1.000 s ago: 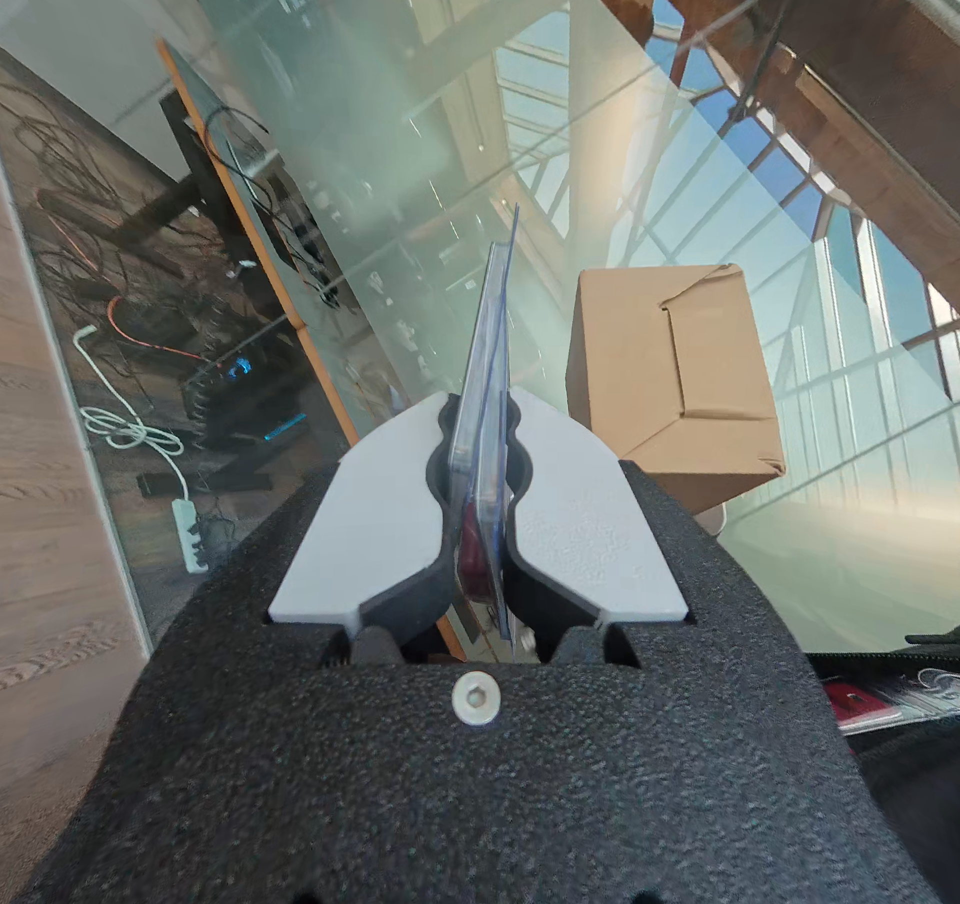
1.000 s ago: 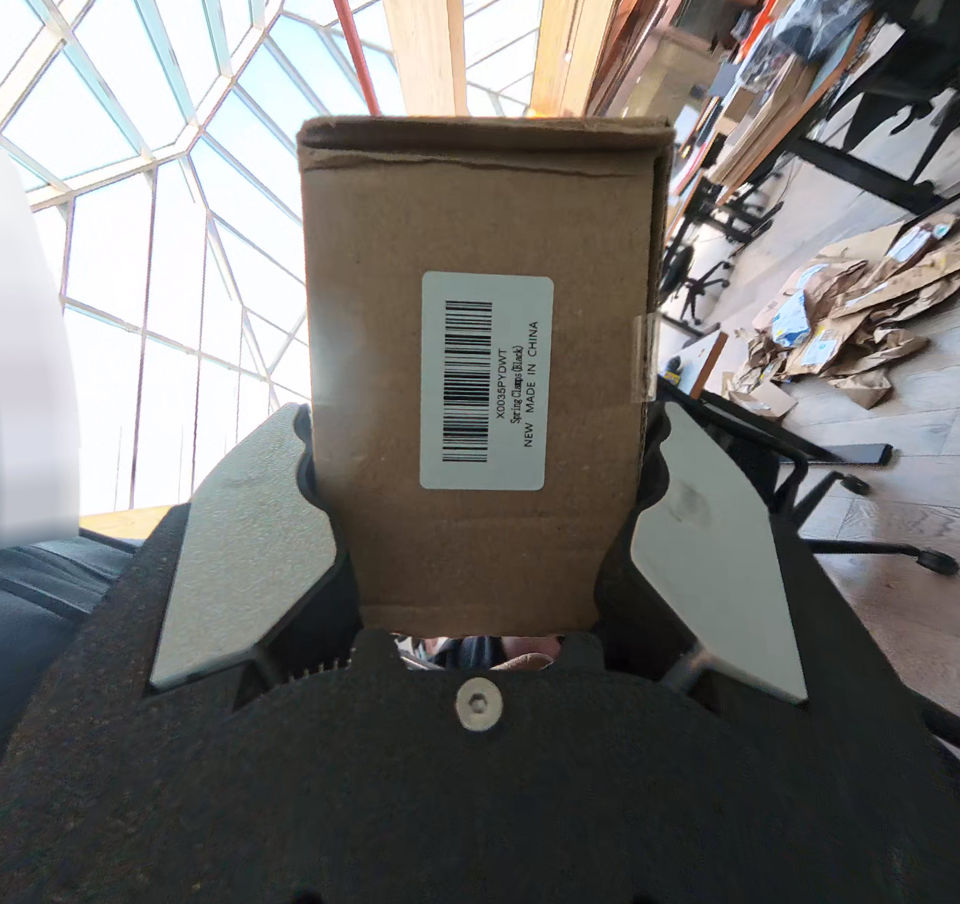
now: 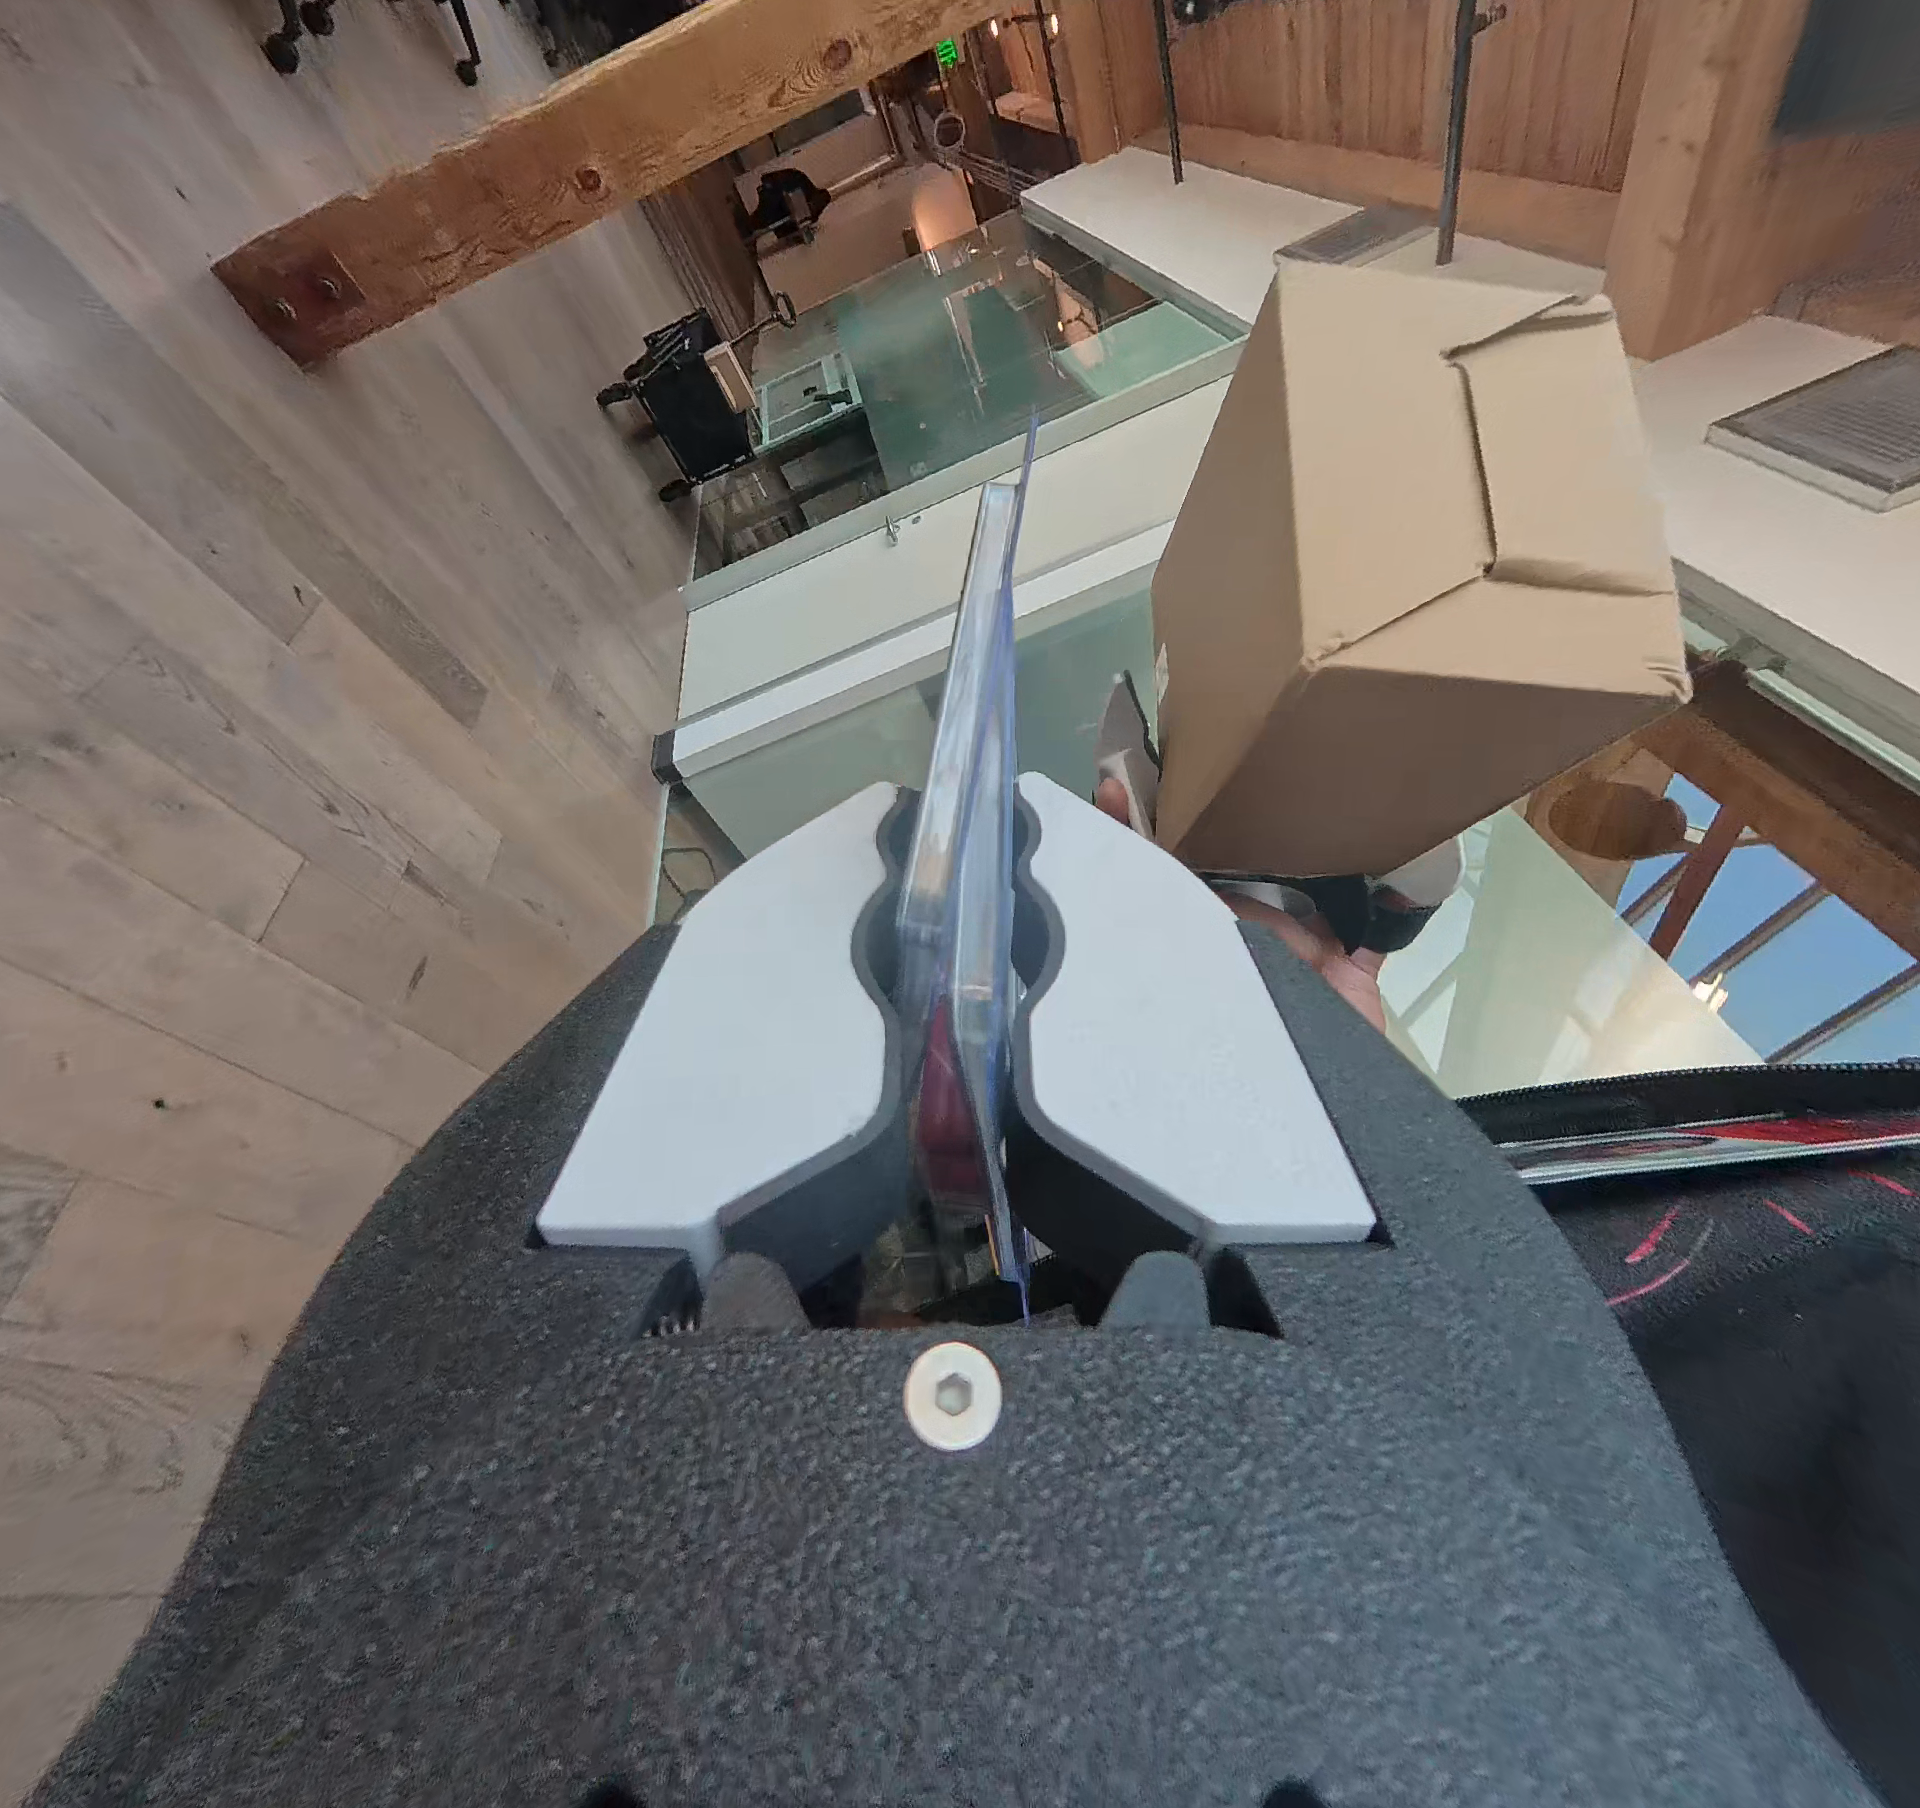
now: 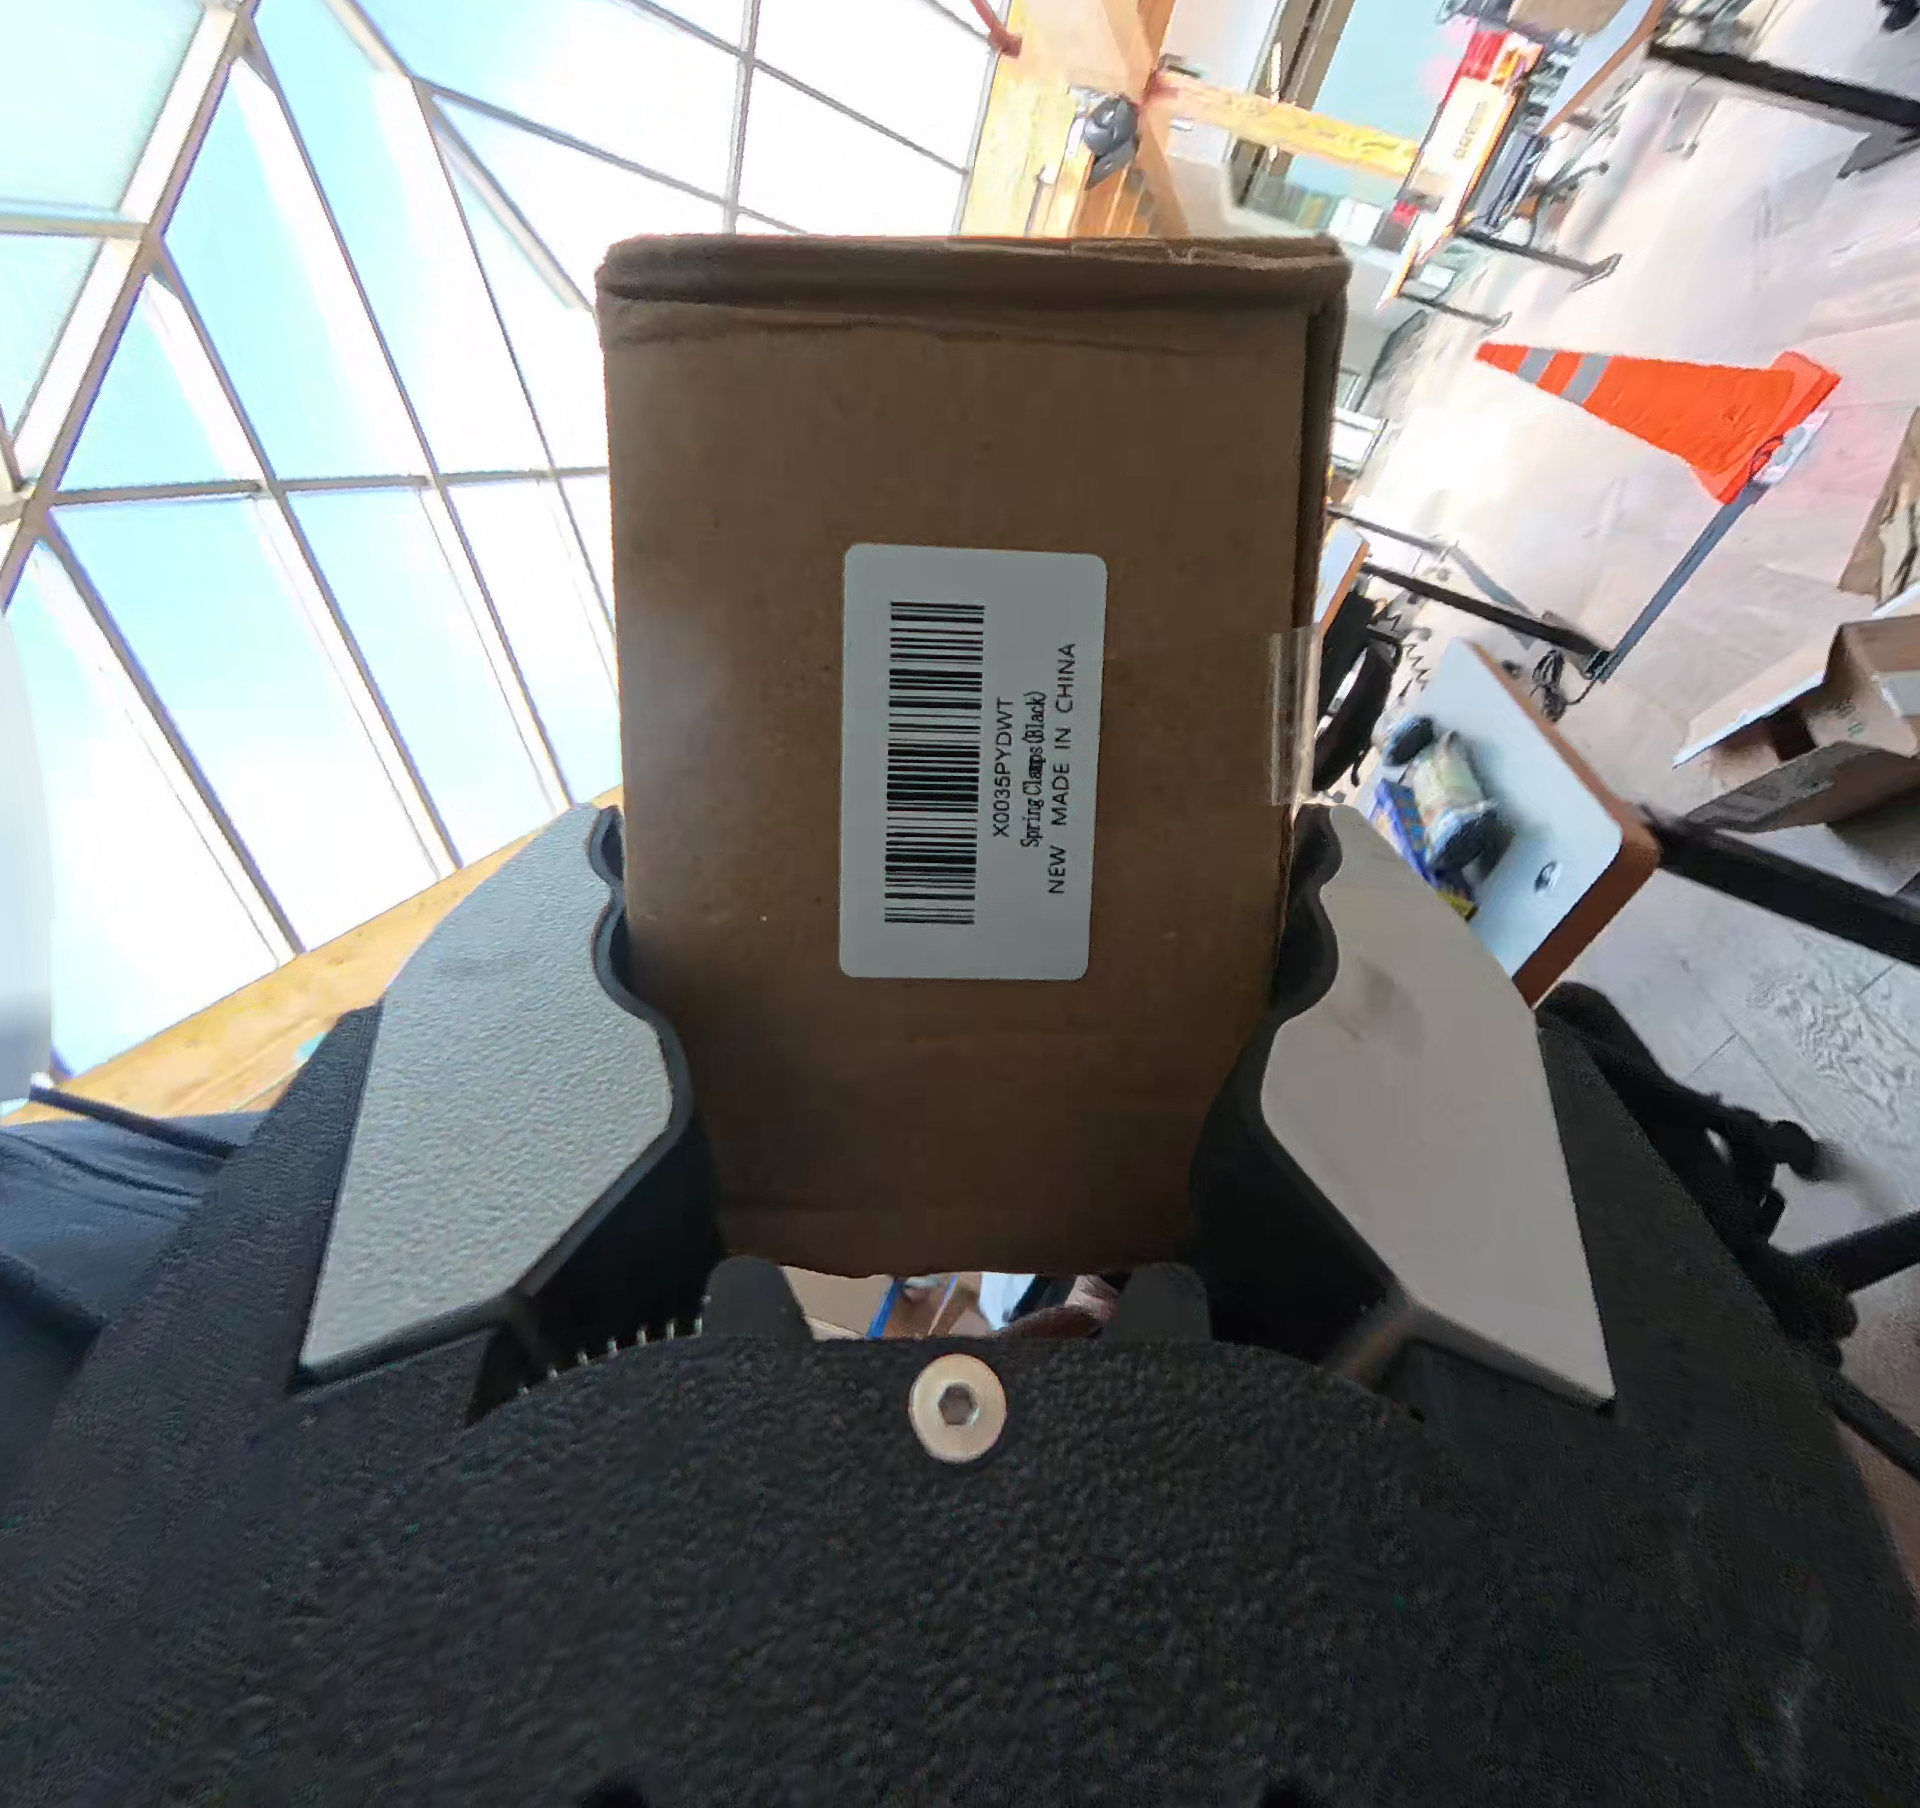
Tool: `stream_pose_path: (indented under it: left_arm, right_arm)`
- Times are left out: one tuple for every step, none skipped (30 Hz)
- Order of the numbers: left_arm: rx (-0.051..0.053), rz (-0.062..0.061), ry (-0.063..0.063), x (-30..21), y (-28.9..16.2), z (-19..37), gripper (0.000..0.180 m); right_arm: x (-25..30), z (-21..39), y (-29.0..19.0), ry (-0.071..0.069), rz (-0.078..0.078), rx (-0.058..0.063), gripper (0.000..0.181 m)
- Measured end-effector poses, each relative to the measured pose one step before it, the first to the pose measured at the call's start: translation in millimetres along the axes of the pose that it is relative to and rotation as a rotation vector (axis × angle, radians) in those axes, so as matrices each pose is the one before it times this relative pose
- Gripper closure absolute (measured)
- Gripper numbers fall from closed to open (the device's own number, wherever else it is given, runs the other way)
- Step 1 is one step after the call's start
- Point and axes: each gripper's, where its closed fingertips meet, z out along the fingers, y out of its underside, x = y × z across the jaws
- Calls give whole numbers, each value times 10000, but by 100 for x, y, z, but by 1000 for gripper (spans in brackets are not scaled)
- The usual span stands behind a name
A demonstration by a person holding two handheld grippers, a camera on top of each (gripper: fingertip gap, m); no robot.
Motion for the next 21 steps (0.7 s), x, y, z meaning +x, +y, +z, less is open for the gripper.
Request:
stream_pose_path:
  left_arm:
    - [-86, 126, 58, -613, -3156, 2314, 164]
    - [-132, 340, 128, -359, -3086, 2295, 164]
    - [-216, 298, 115, -465, -2921, 2267, 164]
    - [-218, 184, 44, -692, -2807, 2186, 164]
    - [-129, 185, 21, -782, -2757, 2069, 163]
    - [-74, 193, 63, -852, -2631, 1986, 163]
    - [-70, 147, 104, -1003, -2411, 1942, 163]
    - [-45, 95, 89, -1240, -2210, 1907, 163]
    - [-8, 59, 25, -1522, -2002, 1886, 163]
    - [29, 17, -61, -1757, -1830, 1878, 163]
    - [71, -11, -94, -1873, -1674, 1918, 164]
    - [107, -24, -65, -1862, -1545, 1993, 163]
    - [137, -63, -42, -1839, -1430, 2074, 163]
    - [152, -134, -59, -1820, -1347, 2159, 163]
    - [156, -125, -31, -1633, -1309, 2244, 164]
    - [146, -59, 15, -1409, -1283, 2300, 164]
    - [132, -97, -84, -1336, -1310, 2357, 164]
    - [198, -216, -263, -1261, -1462, 2420, 164]
    - [283, -259, -197, -804, -1655, 2497, 164]
    - [214, -52, 155, -153, -1571, 2566, 164]
    - [68, 63, 350, 8, -1393, 2589, 164]
  right_arm:
    - [1064, 1932, -2624, 192, 9, 217, 61]
    - [666, 1984, -2474, 18, -88, 110, 62]
    - [499, 1938, -2409, -134, -138, 34, 62]
    - [620, 1872, -2401, -111, -151, 14, 62]
    - [843, 1793, -2379, -28, -166, 26, 62]
    - [1031, 1731, -2371, -27, -143, 85, 62]
    - [1148, 1654, -2387, -98, -55, 151, 62]
    - [1312, 1585, -2386, -136, 19, 189, 62]
    - [1490, 1532, -2389, -112, 34, 184, 62]
    - [1661, 1490, -2387, -65, 37, 139, 62]
    - [1743, 1436, -2421, -27, 24, 80, 63]
    - [1774, 1378, -2472, -10, -11, 15, 63]
    - [1775, 1352, -2562, -23, -13, -42, 63]
    - [1729, 1334, -2675, -49, 5, -67, 62]
    - [1648, 1345, -2813, -74, -8, -76, 62]
    - [1564, 1359, -2914, -108, -52, -105, 63]
    - [1589, 1396, -3024, -47, -31, -123, 63]
    - [1695, 1457, -3161, 147, 44, -87, 62]
    - [1515, 1539, -3207, 187, -21, -82, 63]
    - [1198, 1550, -3160, 31, -156, -125, 63]
    - [1115, 1529, -3084, -47, -199, -147, 63]
